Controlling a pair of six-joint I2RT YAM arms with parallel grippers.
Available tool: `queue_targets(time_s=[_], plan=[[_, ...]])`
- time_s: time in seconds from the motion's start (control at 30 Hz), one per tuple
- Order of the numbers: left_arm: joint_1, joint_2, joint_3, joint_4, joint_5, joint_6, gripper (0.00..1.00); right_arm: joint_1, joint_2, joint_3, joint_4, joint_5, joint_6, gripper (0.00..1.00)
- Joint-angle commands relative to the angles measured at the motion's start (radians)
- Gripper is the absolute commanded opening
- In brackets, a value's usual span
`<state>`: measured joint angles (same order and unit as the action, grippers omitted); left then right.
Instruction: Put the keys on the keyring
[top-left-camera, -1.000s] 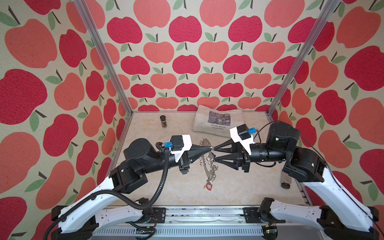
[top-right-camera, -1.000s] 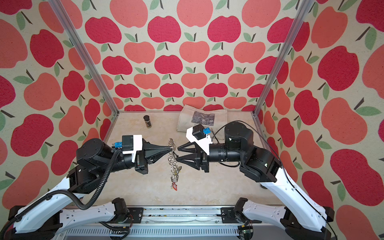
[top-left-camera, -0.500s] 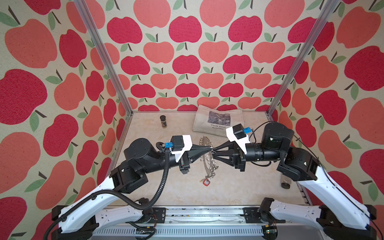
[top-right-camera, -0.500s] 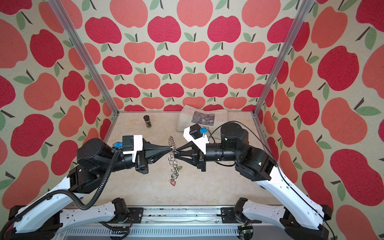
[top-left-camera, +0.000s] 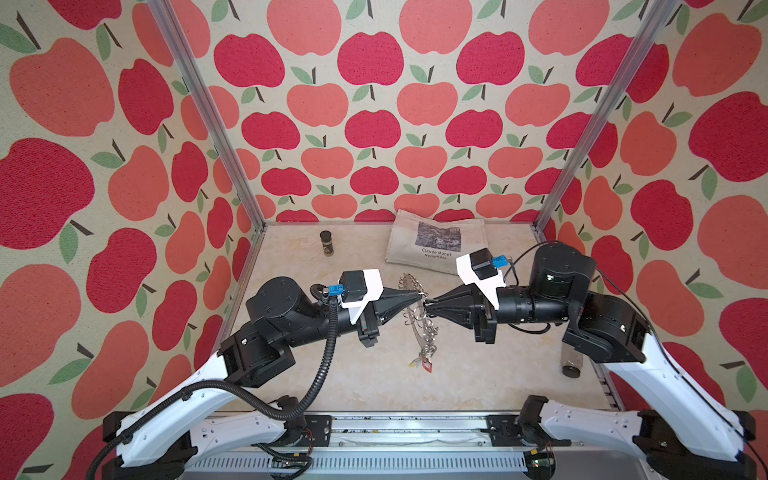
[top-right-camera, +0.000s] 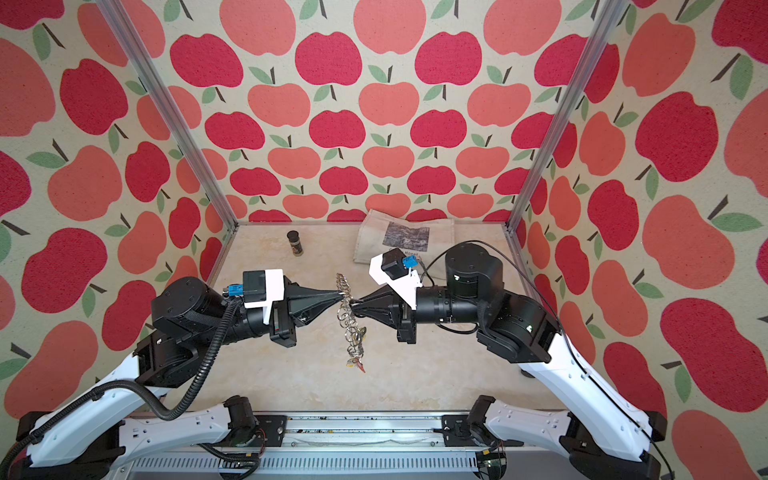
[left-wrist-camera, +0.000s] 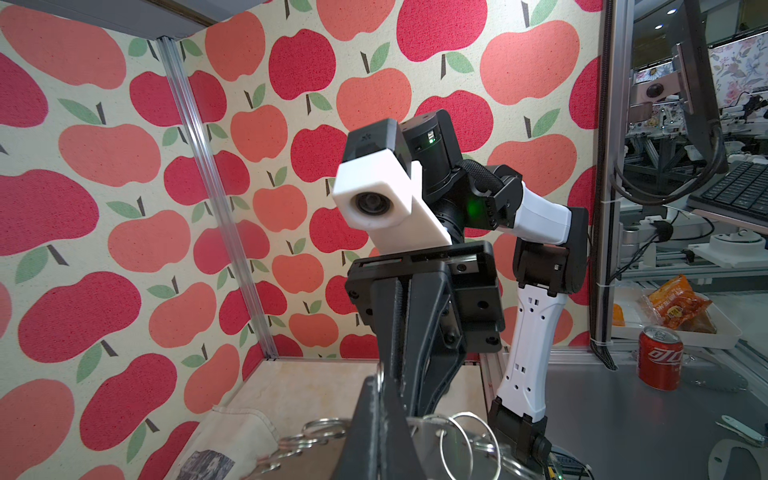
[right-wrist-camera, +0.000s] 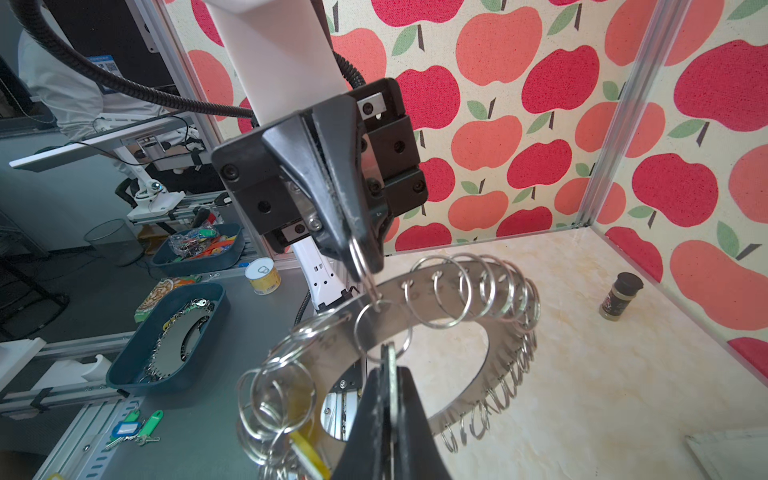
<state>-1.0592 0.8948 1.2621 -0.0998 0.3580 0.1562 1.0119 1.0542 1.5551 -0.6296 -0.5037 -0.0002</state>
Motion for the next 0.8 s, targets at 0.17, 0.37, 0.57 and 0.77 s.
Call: queue_targets(time_s=[0.17,0.37,0.57,0.77], plan=[[-0.001,-0.016,-0.004,0.052,-0.005,0.002,0.0,0.019,0.042,0.11,-0.144,0.048,-0.101,0.0],[-0.001,-0.007,0.0,0.034,0.003,-0.003,0.0,0.025,0.062,0.156,-0.181,0.073,-0.137,0.0],[-0.001,-0.004,-0.012,0.038,0.006,-0.018,0.0,0.026,0.072,0.192,-0.213,0.098,-0.163,0.0],[0.0,-0.001,-0.015,0.033,0.01,-0.031,0.0,0.028,0.085,0.225,-0.233,0.101,-0.182,0.0]])
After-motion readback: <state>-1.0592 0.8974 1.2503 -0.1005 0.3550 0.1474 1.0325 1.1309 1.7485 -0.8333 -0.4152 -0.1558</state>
